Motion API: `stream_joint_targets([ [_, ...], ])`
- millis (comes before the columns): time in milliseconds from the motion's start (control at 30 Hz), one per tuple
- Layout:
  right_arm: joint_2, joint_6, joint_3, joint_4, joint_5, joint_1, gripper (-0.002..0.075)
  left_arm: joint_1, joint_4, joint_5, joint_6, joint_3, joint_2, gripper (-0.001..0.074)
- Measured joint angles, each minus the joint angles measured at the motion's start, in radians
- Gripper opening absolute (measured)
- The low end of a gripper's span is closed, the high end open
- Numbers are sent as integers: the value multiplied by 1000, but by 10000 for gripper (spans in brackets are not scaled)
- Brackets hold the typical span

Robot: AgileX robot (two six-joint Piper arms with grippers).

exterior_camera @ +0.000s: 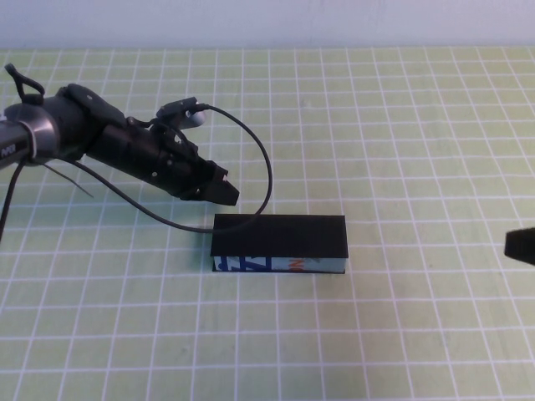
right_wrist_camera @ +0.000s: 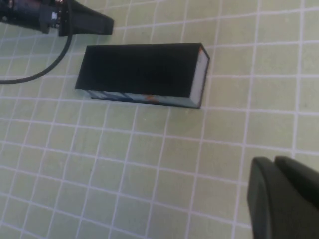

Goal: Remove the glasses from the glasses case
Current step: Pick up the glasses from the glasses case

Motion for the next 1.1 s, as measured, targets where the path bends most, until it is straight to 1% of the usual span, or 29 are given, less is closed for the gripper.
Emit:
stream_joint_targets([
  [100,137,-55,-109,21,-1,56,-18,0,4,0,0,0,0,-4],
  [200,252,-63,-207,-2,-21,174,-18,0,13,0,0,0,0,-4],
  [367,440,-53,-366,-127,-37,393,-18,0,37,9,-2,0,0,-4],
  [467,535,-66,-450,-225,-37,491,-18,0,37,19,-2,0,0,-4],
  [567,614,-115,-510,-312,-37,561,-17,0,37,21,-2,0,0,-4],
  [700,694,-227,-556,-366,-39,604,0,0,41,27,-2,0,0,-4],
  [800,736,-360,-562,-380,-72,627,46,0,41,31,-2,0,0,-4],
  [900,775,-452,-562,-382,-119,642,125,0,41,46,-2,0,0,-4],
  [1067,824,-531,-562,-399,-179,648,311,0,41,61,-2,0,0,-4],
  [1100,830,-536,-562,-406,-190,648,336,0,41,62,-2,0,0,-4],
])
